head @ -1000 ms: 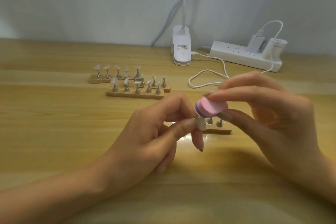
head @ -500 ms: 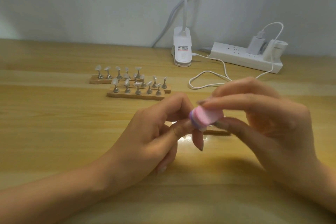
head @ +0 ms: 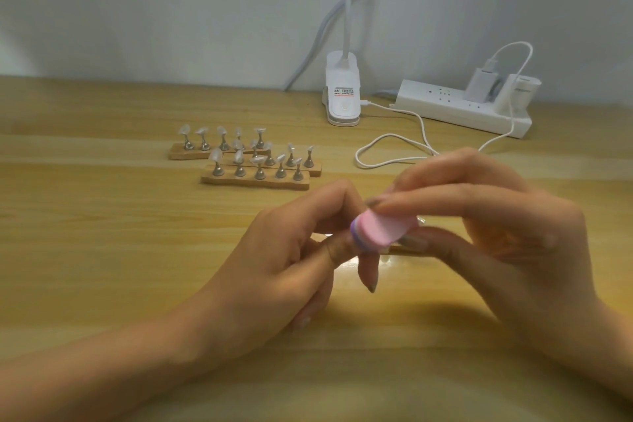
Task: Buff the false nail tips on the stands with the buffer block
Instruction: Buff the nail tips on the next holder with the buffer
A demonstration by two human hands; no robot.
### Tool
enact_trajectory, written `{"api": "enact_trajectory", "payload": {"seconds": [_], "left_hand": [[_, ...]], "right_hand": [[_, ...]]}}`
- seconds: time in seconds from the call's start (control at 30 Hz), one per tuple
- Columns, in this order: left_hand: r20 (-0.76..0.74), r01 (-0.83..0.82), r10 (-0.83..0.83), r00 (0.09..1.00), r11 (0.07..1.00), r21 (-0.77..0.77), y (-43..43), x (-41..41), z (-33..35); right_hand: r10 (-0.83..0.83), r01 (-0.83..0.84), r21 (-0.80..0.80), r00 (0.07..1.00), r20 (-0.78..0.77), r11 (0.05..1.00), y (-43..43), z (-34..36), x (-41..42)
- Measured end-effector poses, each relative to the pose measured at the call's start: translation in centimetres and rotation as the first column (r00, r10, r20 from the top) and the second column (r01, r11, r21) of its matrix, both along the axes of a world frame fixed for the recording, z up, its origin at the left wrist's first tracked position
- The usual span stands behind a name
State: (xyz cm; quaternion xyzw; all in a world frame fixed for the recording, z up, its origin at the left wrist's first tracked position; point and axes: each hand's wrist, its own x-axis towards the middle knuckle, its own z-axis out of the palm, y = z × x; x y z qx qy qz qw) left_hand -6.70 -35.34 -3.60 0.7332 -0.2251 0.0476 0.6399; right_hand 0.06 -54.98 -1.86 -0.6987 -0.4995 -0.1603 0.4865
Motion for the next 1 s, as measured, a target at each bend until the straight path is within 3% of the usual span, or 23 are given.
{"api": "enact_trajectory", "payload": {"seconds": [1.0], "left_hand": [[-0.027,-0.005,0.004,1.000,1.000,-0.009,0.07,0.10,-0.07]], "right_hand": [[-0.033,0.033,-0.010,0.999,0.004,0.999,-0.02,-0.12,0.18]]}}
